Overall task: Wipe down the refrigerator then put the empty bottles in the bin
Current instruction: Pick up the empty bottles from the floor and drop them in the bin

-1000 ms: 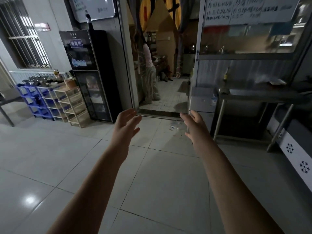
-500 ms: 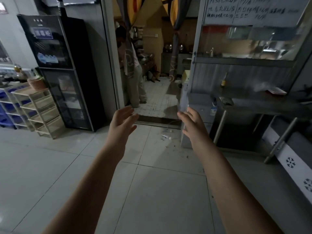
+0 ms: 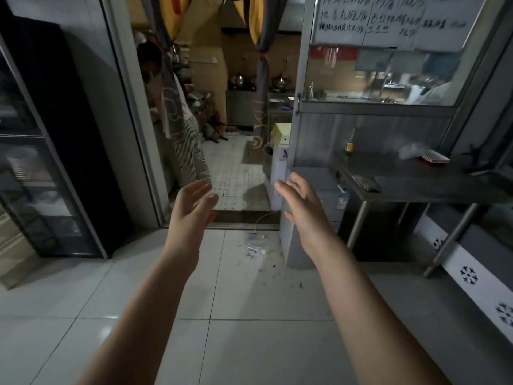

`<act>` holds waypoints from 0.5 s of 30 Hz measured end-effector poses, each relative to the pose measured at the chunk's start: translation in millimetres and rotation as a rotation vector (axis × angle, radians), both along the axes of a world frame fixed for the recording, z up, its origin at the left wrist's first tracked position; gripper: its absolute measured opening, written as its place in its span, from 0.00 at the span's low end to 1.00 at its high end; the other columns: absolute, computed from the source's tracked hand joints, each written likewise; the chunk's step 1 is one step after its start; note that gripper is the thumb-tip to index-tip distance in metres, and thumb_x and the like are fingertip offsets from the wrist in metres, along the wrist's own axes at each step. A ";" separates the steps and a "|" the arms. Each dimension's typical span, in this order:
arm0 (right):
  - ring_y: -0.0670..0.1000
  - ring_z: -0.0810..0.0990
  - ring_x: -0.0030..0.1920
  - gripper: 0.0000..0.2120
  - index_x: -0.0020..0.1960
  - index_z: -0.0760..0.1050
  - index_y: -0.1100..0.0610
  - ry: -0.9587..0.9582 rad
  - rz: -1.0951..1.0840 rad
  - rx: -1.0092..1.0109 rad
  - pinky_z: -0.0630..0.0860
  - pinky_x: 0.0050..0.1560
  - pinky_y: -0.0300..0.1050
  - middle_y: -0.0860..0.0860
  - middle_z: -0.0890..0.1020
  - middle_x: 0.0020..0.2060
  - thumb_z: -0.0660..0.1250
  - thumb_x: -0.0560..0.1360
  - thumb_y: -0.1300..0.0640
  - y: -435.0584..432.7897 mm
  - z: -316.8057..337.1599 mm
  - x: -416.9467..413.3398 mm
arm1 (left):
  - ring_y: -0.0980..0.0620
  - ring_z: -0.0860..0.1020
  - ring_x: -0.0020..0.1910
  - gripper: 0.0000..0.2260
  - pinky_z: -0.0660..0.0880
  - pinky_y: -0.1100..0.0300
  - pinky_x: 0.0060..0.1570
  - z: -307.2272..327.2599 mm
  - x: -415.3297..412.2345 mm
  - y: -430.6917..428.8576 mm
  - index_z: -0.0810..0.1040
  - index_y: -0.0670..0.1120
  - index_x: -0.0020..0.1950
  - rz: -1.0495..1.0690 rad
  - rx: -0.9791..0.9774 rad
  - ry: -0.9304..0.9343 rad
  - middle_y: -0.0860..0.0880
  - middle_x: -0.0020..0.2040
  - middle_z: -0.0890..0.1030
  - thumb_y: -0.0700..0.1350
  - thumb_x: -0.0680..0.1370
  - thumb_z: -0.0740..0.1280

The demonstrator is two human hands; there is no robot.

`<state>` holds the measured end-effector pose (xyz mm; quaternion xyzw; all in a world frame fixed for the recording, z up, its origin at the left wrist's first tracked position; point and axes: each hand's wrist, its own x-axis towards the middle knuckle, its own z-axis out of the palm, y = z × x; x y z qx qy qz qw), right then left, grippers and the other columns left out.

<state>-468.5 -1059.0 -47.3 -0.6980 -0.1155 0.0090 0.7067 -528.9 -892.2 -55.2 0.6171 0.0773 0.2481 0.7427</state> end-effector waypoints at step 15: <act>0.47 0.70 0.65 0.26 0.71 0.63 0.52 0.052 -0.117 0.014 0.70 0.64 0.48 0.48 0.70 0.67 0.63 0.76 0.46 100.5 -27.8 293.8 | 0.52 0.75 0.60 0.10 0.72 0.51 0.61 -21.2 304.9 107.7 0.73 0.53 0.56 -0.147 -0.007 0.044 0.49 0.61 0.76 0.41 0.77 0.64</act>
